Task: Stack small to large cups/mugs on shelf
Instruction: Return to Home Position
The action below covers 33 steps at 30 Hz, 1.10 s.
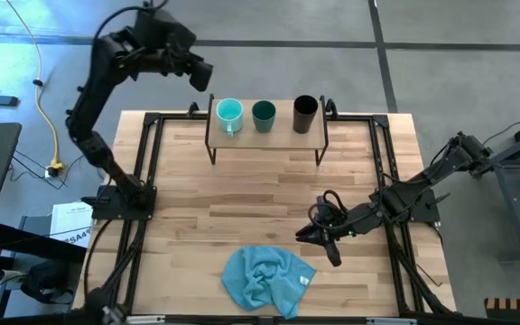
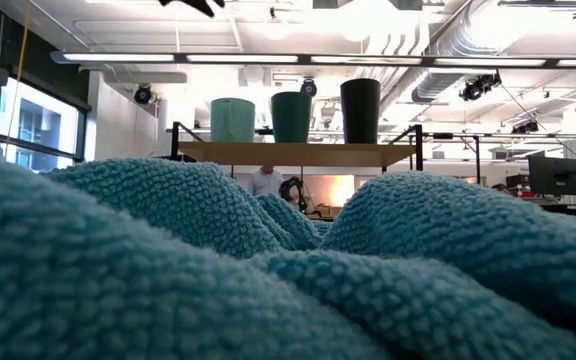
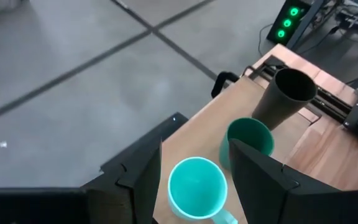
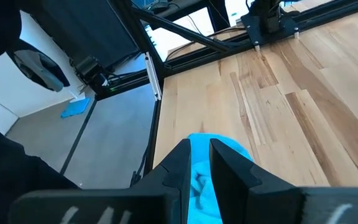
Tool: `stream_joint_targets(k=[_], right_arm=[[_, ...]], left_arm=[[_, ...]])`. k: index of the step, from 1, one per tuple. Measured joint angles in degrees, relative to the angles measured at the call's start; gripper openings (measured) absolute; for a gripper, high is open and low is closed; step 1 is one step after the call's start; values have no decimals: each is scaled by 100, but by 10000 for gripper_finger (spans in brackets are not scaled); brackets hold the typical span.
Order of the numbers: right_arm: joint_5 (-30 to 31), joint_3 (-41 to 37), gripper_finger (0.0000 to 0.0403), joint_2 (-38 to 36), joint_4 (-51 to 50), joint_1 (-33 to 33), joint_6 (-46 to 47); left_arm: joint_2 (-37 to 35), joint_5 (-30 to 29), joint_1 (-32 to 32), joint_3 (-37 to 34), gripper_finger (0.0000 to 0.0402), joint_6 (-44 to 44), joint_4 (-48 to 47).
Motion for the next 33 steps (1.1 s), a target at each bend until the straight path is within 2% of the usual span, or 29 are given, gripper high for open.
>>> stream_joint_targets(k=[6,13,16,23,30,33], right_arm=[[224,2,50,0,8,-81,-217],[849,0,50,-118,101,-352,-382],[887,1,50,-321,102,-478,-878],[1228,2,50,-1261,171,-728,-2731],[1639,0,50,-2313,171,-867,-3820],[1641,0,50,-2714,171,-932,-4021]], left_arm=[[-349,41,0,-3,175,274,39],[-687,653,0,-6,175,587,54],[-840,918,0,-6,175,791,88],[-1162,1777,-2,-6,175,1126,157],[-1415,1796,-2,-8,175,1101,83],[-1515,1530,-2,-8,175,862,75]])
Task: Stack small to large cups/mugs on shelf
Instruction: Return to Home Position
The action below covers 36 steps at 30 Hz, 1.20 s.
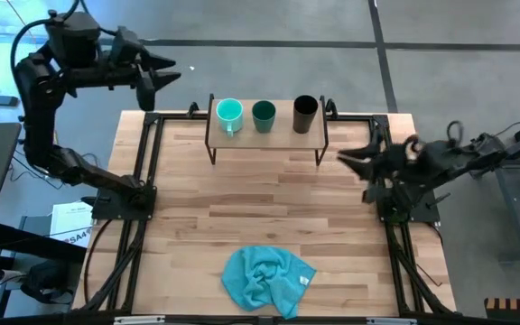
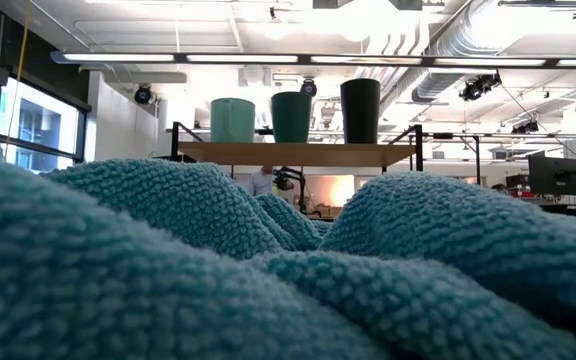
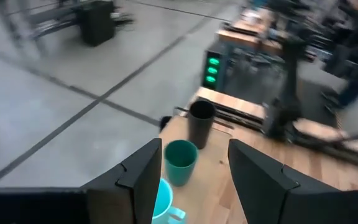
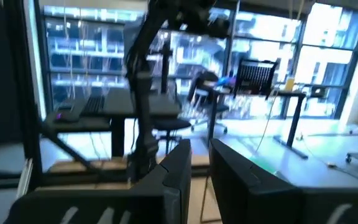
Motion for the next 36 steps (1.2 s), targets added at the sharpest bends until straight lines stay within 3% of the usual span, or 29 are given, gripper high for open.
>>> stream_joint_targets(k=[6,11,16,19,26,30,36], right_arm=[[497,1,50,-737,-215,-114,105],[578,1,50,-1330,-438,-120,-2],[16,2,50,-1836,-932,-118,-747],[-20,2,50,-2114,-1408,-117,-823],[-21,2,50,-2532,-1867,-117,-1012],[-22,-62,50,-2761,-2083,-117,-1092],[-316,-552,50,-3308,-2022,-117,-906]], left_arm=[[-71,-1491,4,-9,175,-1262,-160],[-353,-1683,2,0,175,-1238,-154],[-615,-381,2,-2,175,-206,-291],[-846,502,1,-2,175,237,-455],[-1292,1713,2,-98,175,976,-457],[-1682,2584,0,-686,175,1347,-453],[-2512,2853,2,-2301,175,1475,219]])
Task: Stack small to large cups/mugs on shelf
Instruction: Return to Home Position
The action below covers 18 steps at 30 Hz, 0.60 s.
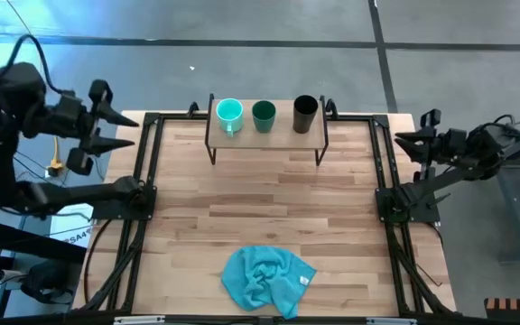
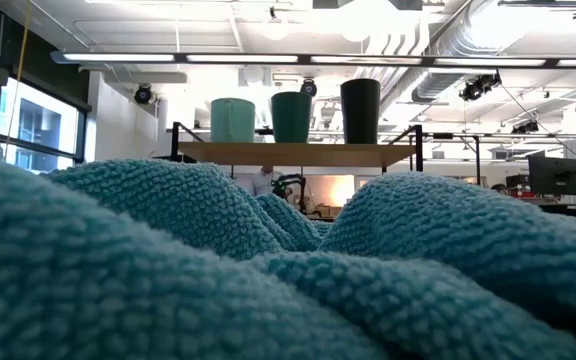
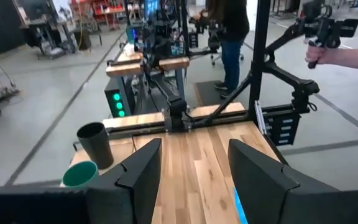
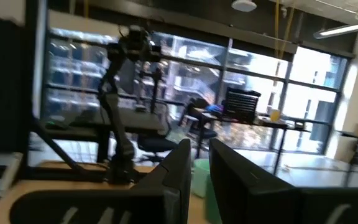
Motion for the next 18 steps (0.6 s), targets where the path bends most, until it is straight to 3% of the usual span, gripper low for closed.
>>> stream_joint_targets(k=[9,18], right_arm=[[-1095,-1252,50,-500,1057,0,424],[-1688,-1544,50,-483,1119,1,968]], left_arm=[[-1487,80,0,-2947,175,-879,3129],[-2052,1195,-2,-4912,175,-1840,5270]])
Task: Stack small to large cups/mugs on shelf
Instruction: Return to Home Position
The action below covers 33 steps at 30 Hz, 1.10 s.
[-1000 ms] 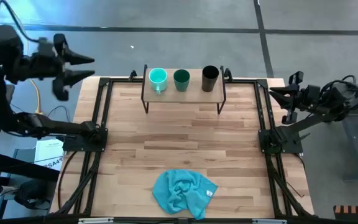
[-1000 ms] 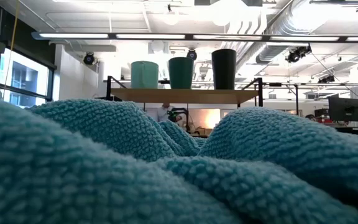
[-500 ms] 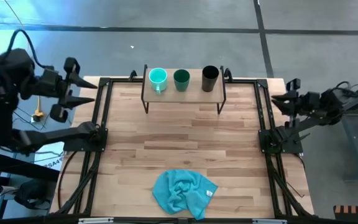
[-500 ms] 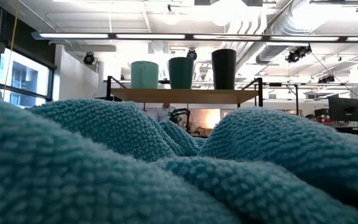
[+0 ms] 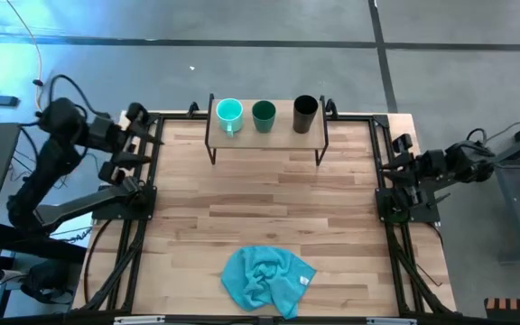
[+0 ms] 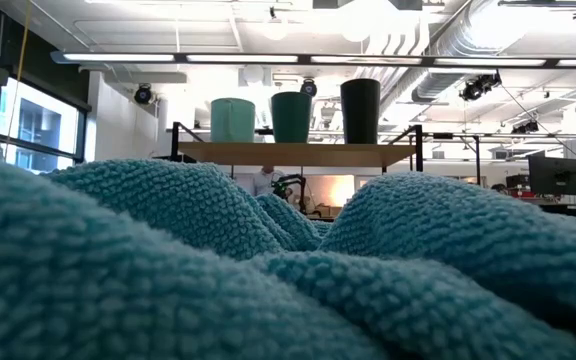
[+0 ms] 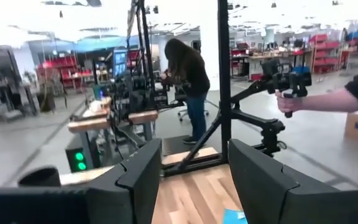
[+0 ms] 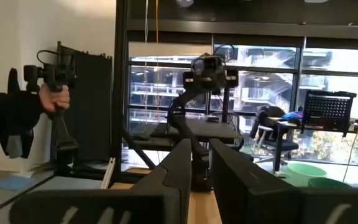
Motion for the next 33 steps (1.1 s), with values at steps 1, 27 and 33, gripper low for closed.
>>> stream_joint_targets(k=[1,27,33], right_arm=[[0,0,50,0,-7,-1,1],[-807,-1409,50,-498,845,-1,934],[-941,-2474,50,-498,2389,-3,1029]], left_arm=[[-1,-1,1,-125,175,-119,104],[3,126,-13,-599,175,-877,1152],[3,235,-13,-599,175,-917,1151]])
